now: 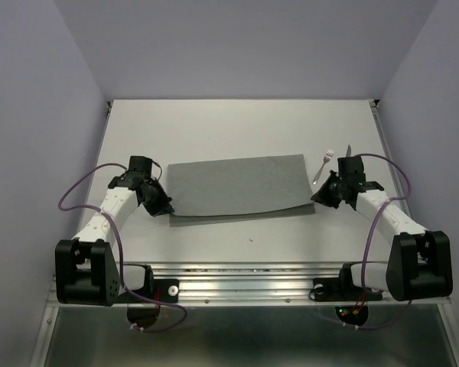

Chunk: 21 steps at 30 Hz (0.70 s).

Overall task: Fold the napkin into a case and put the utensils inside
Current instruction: Fold the rectangle-folded napkin at the center of the board.

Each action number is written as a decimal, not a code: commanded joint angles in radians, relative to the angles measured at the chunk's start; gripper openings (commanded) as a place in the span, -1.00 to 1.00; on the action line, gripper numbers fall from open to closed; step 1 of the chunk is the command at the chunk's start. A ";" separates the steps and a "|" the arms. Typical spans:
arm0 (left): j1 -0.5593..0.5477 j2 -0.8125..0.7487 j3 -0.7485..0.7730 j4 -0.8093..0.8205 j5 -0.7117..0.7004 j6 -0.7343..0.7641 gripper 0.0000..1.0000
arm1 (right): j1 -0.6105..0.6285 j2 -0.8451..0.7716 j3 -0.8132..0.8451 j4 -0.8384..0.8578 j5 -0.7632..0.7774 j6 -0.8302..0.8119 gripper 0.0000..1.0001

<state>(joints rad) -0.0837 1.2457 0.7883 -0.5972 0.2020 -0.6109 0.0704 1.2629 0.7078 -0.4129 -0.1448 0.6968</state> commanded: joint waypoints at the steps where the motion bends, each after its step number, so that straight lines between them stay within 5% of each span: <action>1: -0.004 -0.031 0.008 -0.035 0.002 0.008 -1.00 | -0.007 -0.017 0.018 -0.010 0.025 0.003 -0.99; 21: -0.004 0.034 -0.086 0.033 0.045 -0.004 -1.00 | -0.007 0.043 -0.030 0.010 0.030 0.013 -0.99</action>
<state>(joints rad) -0.0837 1.2739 0.7231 -0.5705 0.2432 -0.6140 0.0704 1.2980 0.6968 -0.4160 -0.1299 0.7044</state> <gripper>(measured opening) 0.036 0.085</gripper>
